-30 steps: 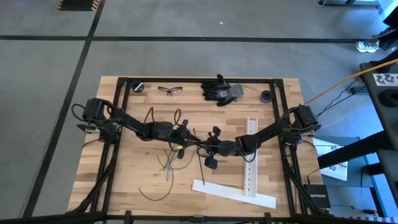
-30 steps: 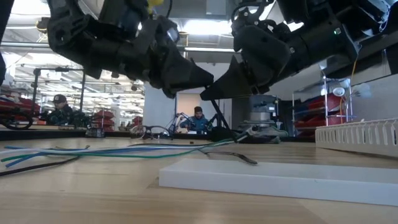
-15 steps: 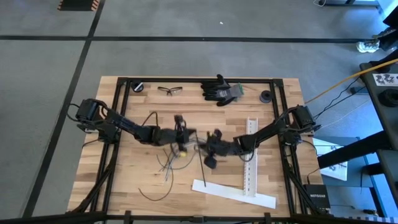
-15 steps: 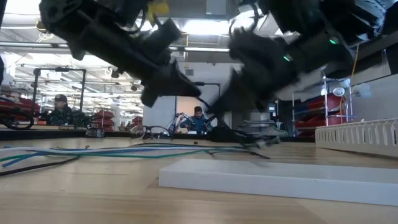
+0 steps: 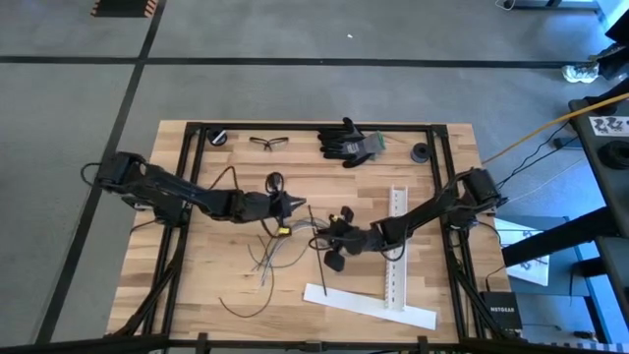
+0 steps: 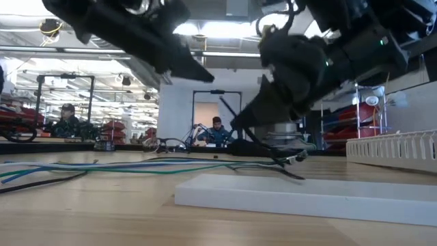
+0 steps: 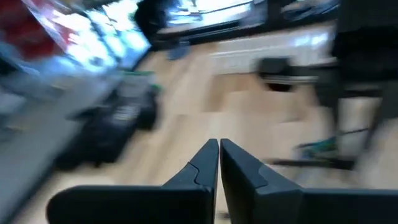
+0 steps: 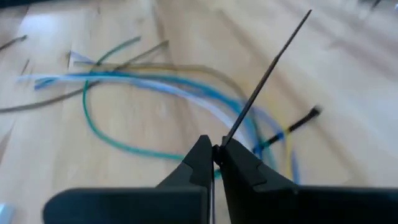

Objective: Ziptie cables
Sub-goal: Wrap the cable wires with the black zip tie

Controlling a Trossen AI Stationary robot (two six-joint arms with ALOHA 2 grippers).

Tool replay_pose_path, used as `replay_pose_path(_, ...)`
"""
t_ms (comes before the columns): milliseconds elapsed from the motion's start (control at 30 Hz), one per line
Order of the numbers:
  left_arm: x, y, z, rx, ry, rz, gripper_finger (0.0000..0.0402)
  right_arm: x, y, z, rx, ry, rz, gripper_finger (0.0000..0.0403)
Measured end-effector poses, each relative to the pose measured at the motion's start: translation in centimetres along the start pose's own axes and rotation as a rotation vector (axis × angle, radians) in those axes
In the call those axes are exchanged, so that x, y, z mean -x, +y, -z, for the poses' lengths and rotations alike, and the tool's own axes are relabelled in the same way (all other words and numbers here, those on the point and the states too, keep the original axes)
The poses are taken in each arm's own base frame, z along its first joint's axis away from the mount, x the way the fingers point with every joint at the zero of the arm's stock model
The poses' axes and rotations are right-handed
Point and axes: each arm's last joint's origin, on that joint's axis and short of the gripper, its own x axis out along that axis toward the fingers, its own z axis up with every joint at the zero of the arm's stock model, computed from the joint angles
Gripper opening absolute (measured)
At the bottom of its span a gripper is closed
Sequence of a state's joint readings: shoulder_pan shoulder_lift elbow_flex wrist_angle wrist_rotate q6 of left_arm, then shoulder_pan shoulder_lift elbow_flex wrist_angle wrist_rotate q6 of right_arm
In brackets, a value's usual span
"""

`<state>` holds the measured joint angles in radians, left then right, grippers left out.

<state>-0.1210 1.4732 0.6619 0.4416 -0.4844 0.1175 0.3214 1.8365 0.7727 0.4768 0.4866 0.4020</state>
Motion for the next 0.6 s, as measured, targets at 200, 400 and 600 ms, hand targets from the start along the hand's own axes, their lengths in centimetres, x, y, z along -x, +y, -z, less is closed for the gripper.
replay_pose_path(200, 0.1, 0.5, 0.0, 0.2, 0.029, 0.239, 0.0001, 0.3, 0.3, -1.7, 0.003, -0.142, -0.002, 0.0001)
replay_pose_path(400, 0.0, 0.3, 1.8, 0.256, 0.132, 0.33, 0.0016, 0.4, 0.4, -2.1, -0.006, -0.189, 0.003, 0.0001)
replay_pose_path(600, 0.2, 0.1, 3.0, 0.341, 0.107, 0.358, 0.0092, 0.4, 0.3, -2.1, -0.01, -0.199, 0.031, 0.0001)
